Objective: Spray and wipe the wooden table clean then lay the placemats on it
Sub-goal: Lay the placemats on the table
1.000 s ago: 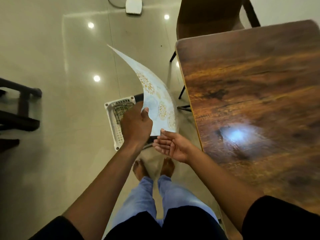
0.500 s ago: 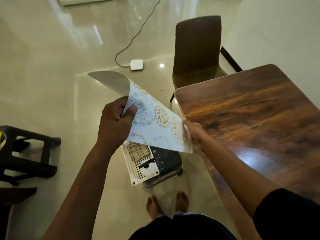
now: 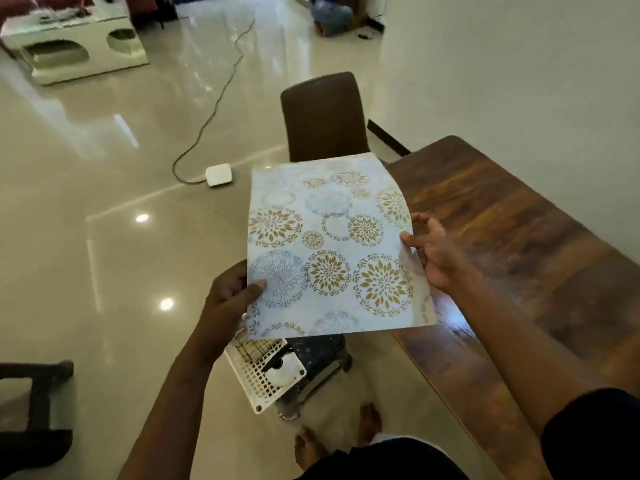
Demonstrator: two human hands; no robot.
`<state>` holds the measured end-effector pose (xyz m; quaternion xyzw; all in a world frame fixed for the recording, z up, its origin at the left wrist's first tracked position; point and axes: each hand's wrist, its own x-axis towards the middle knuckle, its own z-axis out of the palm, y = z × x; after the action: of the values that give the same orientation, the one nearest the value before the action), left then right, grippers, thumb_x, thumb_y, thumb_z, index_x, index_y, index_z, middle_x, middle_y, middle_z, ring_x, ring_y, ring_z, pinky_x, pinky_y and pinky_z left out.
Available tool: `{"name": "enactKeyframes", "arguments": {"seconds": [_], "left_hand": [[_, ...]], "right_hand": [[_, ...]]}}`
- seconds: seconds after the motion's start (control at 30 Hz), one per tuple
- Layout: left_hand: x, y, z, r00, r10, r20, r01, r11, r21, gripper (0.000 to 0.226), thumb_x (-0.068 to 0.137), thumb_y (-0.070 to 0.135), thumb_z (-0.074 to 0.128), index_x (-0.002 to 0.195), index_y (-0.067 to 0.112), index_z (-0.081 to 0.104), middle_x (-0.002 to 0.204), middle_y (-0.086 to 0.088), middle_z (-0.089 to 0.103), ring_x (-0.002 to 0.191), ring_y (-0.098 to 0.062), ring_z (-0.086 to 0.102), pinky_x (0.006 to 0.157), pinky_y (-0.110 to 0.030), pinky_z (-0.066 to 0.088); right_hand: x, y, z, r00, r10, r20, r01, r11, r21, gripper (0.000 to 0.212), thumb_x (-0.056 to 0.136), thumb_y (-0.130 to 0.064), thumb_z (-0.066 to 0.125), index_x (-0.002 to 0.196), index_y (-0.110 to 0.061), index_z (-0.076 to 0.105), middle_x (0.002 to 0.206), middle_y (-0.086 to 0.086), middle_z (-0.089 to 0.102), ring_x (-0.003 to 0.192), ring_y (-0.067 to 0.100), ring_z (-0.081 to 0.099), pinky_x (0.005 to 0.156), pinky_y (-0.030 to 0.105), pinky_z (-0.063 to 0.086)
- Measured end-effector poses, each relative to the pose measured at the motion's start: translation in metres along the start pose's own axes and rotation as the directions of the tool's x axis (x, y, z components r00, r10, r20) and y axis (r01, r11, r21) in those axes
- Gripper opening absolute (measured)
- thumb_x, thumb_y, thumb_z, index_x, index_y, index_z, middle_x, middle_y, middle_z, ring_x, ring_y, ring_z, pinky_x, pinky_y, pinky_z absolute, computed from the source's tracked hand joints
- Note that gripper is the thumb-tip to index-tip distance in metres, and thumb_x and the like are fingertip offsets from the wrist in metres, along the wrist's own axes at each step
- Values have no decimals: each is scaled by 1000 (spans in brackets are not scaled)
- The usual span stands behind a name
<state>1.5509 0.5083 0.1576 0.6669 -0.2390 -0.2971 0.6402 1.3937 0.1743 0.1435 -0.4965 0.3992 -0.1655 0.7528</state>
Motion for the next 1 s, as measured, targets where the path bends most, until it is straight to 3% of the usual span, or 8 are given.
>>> {"name": "enactKeyframes", "arguments": {"seconds": [0.2, 0.27, 0.37, 0.47, 0.57, 0.77, 0.9, 1.0], "left_hand": [[20, -39, 66, 985, -170, 27, 172, 981, -92, 32, 98, 9, 63, 130, 10, 64, 122, -12, 78, 108, -38, 75, 87, -49, 62], [27, -41, 87, 981, -192, -32, 189, 978, -94, 23, 103, 17, 64, 124, 9, 69, 117, -10, 79, 103, -33, 77, 85, -44, 62], [38, -43, 125, 983, -157, -96, 148, 985, -93, 20, 108, 15, 58, 116, 2, 71, 104, -7, 82, 92, -26, 79, 73, -35, 62], [41, -47, 166, 987, -134, -84, 129, 990, -64, 19, 107, 11, 60, 122, 3, 66, 108, -11, 79, 92, -24, 79, 74, -37, 63], [33, -60, 211, 991, -125, -55, 126, 992, 19, 17, 107, 9, 59, 123, 6, 63, 110, -3, 77, 89, -10, 78, 67, -21, 60], [13, -87, 296, 986, -166, 1, 163, 972, 171, 17, 105, 16, 64, 121, 9, 66, 114, -8, 76, 98, -27, 75, 77, -36, 58], [1, -91, 344, 978, -209, 21, 204, 968, 148, 12, 107, 16, 61, 117, 22, 65, 110, -4, 77, 97, -27, 75, 82, -43, 61], [-1, -91, 373, 964, -258, 56, 254, 964, 76, 13, 111, 18, 54, 118, 18, 65, 109, -10, 78, 98, -34, 76, 86, -53, 61]], "right_hand": [[-43, -3, -63, 982, -120, -144, 115, 993, -41, 34, 99, 7, 59, 122, -17, 52, 120, 10, 68, 81, 15, 72, 54, 23, 56], [-57, -2, -84, 982, -135, -131, 133, 991, -30, 37, 99, 5, 60, 127, -17, 49, 114, 5, 71, 77, 10, 75, 56, 24, 57], [-77, 1, -124, 973, -177, -149, 173, 984, -38, 36, 98, 3, 64, 122, -22, 53, 119, 8, 72, 94, 19, 75, 68, 33, 61], [-94, 13, -159, 944, -192, -266, 161, 978, -134, 34, 95, 2, 68, 113, -27, 58, 122, 9, 71, 103, 27, 72, 77, 40, 60], [-111, 34, -194, 886, -161, -435, 63, 971, -231, 33, 94, 2, 67, 102, -29, 56, 118, 9, 69, 96, 22, 68, 82, 43, 60], [-154, 62, -264, 783, -174, -598, -80, 924, -374, 28, 94, -8, 63, 110, -29, 55, 101, 3, 69, 87, 24, 67, 72, 40, 55], [-175, 71, -302, 759, -204, -618, -31, 937, -348, 32, 98, -11, 62, 104, -41, 53, 105, -2, 69, 93, 27, 70, 83, 56, 60], [-186, 69, -328, 721, -212, -659, 44, 964, -262, 34, 100, -8, 63, 106, -40, 54, 112, 0, 68, 97, 26, 69, 80, 53, 59]]}}
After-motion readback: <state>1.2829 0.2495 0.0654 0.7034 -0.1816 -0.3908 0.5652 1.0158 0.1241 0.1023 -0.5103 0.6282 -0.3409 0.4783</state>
